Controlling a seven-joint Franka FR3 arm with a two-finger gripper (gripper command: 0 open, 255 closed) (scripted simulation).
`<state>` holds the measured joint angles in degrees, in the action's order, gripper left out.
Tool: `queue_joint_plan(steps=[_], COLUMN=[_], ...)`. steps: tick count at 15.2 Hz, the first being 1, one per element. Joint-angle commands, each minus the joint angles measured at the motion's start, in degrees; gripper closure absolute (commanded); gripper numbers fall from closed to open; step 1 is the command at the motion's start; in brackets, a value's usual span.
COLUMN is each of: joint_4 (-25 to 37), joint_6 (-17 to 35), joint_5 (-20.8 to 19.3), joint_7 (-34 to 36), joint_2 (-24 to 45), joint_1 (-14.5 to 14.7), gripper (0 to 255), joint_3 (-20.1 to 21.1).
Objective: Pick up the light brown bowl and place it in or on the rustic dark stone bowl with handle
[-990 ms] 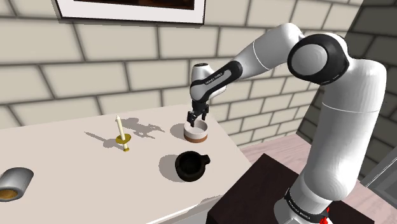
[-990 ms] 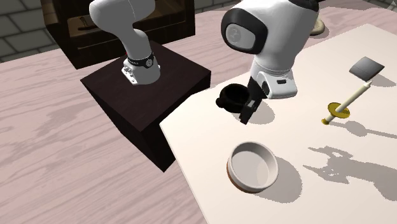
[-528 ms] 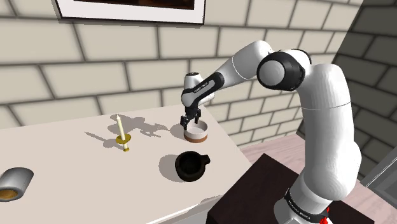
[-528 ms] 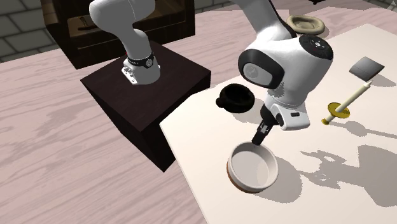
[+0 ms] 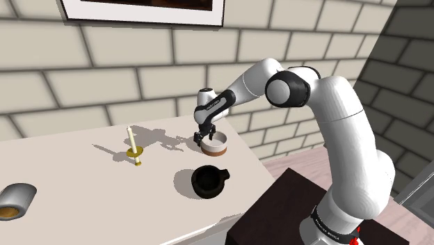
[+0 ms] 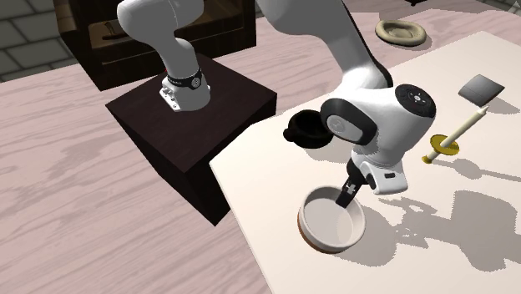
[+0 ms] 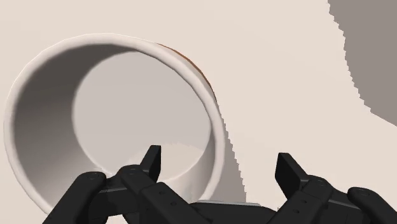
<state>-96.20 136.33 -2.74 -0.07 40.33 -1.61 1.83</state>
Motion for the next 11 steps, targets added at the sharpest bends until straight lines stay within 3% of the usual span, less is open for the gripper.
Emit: queue_joint_plan(steps=[1, 10, 11], joint_4=[0.13, 0.32, 0.32], joint_6=[1.14, 1.85, 1.85], joint_5=[-0.04, -0.08, -0.08], joint_7=[-0.07, -0.05, -0.05], joint_2=[1.24, 2.14, 2.14], joint_1=[-0.06, -0.05, -0.05], gripper=[0, 0, 255], joint_3=[-0.06, -0.09, -0.09])
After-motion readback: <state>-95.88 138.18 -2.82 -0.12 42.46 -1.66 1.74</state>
